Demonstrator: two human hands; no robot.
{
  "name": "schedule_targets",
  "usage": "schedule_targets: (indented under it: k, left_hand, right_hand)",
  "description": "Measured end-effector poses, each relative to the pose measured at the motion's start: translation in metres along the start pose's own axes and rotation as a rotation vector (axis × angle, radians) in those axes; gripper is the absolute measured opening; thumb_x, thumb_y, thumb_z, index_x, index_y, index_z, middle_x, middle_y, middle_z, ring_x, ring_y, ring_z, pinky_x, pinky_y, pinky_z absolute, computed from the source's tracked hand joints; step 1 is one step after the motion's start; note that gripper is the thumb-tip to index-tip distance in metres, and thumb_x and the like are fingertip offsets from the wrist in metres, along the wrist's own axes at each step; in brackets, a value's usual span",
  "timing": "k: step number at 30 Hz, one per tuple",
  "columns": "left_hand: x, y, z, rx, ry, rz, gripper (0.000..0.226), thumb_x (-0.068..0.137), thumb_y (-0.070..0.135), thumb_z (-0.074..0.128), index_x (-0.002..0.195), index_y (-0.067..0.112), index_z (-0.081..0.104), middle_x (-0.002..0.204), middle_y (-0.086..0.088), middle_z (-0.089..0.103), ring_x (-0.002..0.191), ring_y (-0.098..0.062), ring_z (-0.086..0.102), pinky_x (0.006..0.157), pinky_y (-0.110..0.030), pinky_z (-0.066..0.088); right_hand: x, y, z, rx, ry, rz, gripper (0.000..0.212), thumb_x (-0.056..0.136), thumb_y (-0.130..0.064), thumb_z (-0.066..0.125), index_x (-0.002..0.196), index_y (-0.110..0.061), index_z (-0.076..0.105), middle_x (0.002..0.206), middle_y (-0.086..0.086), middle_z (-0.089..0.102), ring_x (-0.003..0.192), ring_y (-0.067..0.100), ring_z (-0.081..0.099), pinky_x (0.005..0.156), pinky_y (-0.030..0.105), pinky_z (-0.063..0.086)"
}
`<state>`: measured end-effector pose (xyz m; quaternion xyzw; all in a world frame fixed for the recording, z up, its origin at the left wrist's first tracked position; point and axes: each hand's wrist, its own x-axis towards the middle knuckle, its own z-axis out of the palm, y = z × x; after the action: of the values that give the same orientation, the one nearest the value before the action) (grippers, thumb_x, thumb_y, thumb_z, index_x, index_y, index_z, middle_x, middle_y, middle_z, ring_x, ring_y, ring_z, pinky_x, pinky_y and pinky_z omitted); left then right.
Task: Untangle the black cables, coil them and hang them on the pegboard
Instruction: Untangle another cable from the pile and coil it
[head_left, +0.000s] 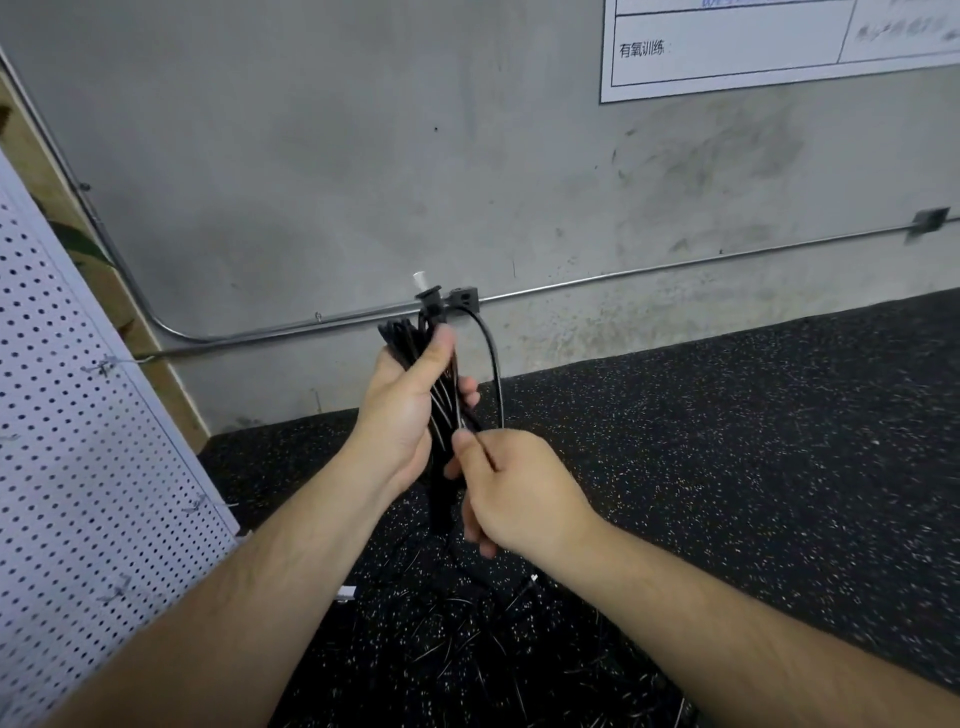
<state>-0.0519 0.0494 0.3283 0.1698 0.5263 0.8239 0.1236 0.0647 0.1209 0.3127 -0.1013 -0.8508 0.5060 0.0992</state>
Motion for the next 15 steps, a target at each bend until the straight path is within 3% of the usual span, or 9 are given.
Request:
schedule_targets:
  k: [2, 5, 6, 8, 9, 11, 12, 13, 15]
  left_hand:
    - [0.002, -0.001, -0.006, 0.144, -0.056, -0.017, 0.037, 0.091, 0.016, 0.073, 0.119, 0.006, 0.051, 0.071, -0.001, 0.058, 0.057, -0.014, 0.057, 0.054, -0.029, 0.052]
    - [0.002, 0.004, -0.011, 0.338, -0.245, -0.116, 0.022, 0.092, 0.005, 0.069, 0.110, 0.005, 0.056, 0.065, -0.003, 0.052, 0.051, -0.012, 0.047, 0.047, -0.028, 0.045]
    - [0.000, 0.005, -0.012, 0.429, -0.323, -0.150, 0.019, 0.092, 0.003, 0.068, 0.107, 0.006, 0.057, 0.063, -0.003, 0.050, 0.049, -0.013, 0.044, 0.047, -0.029, 0.043]
    - [-0.007, 0.004, -0.011, 0.597, -0.452, -0.221, 0.026, 0.090, -0.002, 0.067, 0.112, 0.003, 0.056, 0.055, -0.003, 0.047, 0.045, -0.015, 0.041, 0.046, -0.030, 0.042]
    - [-0.011, 0.002, -0.011, 0.678, -0.511, -0.254, 0.029, 0.089, -0.004, 0.066, 0.115, 0.000, 0.055, 0.052, -0.002, 0.046, 0.044, -0.015, 0.039, 0.046, -0.030, 0.042]
    - [-0.018, 0.000, -0.007, 0.831, -0.655, -0.312, 0.021, 0.087, -0.007, 0.064, 0.106, -0.008, 0.056, 0.046, -0.002, 0.043, 0.041, -0.015, 0.038, 0.047, -0.030, 0.042]
    - [-0.021, -0.001, -0.005, 0.883, -0.713, -0.345, 0.013, 0.086, -0.008, 0.062, 0.096, -0.011, 0.055, 0.045, -0.003, 0.042, 0.040, -0.015, 0.038, 0.047, -0.030, 0.042]
    - [-0.023, -0.001, -0.002, 0.918, -0.744, -0.373, 0.008, 0.086, -0.009, 0.062, 0.089, -0.007, 0.055, 0.044, -0.004, 0.041, 0.040, -0.015, 0.039, 0.047, -0.030, 0.042]
    - [-0.024, -0.002, -0.001, 0.945, -0.755, -0.399, 0.015, 0.086, -0.008, 0.064, 0.088, 0.001, 0.052, 0.045, -0.004, 0.044, 0.040, -0.016, 0.042, 0.048, -0.029, 0.042]
  right_hand:
    - [0.000, -0.001, -0.011, -0.292, -0.022, -0.073, 0.041, 0.107, -0.047, 0.039, 0.090, -0.019, 0.064, 0.058, 0.000, 0.067, 0.048, 0.015, 0.064, 0.047, 0.023, 0.046]
    - [0.005, -0.001, -0.041, -0.804, 0.362, -0.426, 0.031, 0.095, -0.048, 0.058, 0.111, -0.022, 0.061, 0.089, -0.006, 0.064, 0.080, 0.015, 0.064, 0.064, 0.033, 0.055]
    - [0.009, 0.000, -0.050, -0.869, 0.445, -0.565, 0.044, 0.086, -0.042, 0.069, 0.122, -0.019, 0.058, 0.109, 0.000, 0.062, 0.100, 0.022, 0.060, 0.080, 0.042, 0.056]
    - [0.015, 0.004, -0.060, -1.040, 0.349, -0.724, 0.086, 0.068, -0.037, 0.079, 0.144, -0.016, 0.045, 0.150, 0.012, 0.044, 0.140, 0.034, 0.036, 0.116, 0.052, 0.032]
    - [0.018, 0.007, -0.061, -1.147, 0.244, -0.731, 0.099, 0.066, -0.039, 0.080, 0.152, -0.017, 0.036, 0.162, 0.012, 0.031, 0.152, 0.034, 0.019, 0.124, 0.053, 0.015]
    - [0.022, 0.015, -0.054, -1.251, 0.059, -0.646, 0.101, 0.072, -0.040, 0.078, 0.157, -0.020, 0.027, 0.164, 0.008, 0.028, 0.156, 0.027, 0.009, 0.126, 0.049, -0.002]
    - [0.024, 0.021, -0.050, -1.222, -0.002, -0.581, 0.093, 0.077, -0.038, 0.075, 0.155, -0.021, 0.029, 0.159, 0.005, 0.037, 0.155, 0.024, 0.018, 0.127, 0.045, 0.002]
    - [0.025, 0.024, -0.048, -1.148, -0.033, -0.514, 0.082, 0.079, -0.035, 0.072, 0.151, -0.022, 0.035, 0.150, 0.002, 0.048, 0.148, 0.022, 0.033, 0.125, 0.041, 0.016]
    - [0.029, 0.028, -0.049, -0.911, -0.055, -0.393, 0.062, 0.080, -0.029, 0.071, 0.137, -0.023, 0.048, 0.123, -0.001, 0.063, 0.117, 0.022, 0.059, 0.099, 0.037, 0.047]
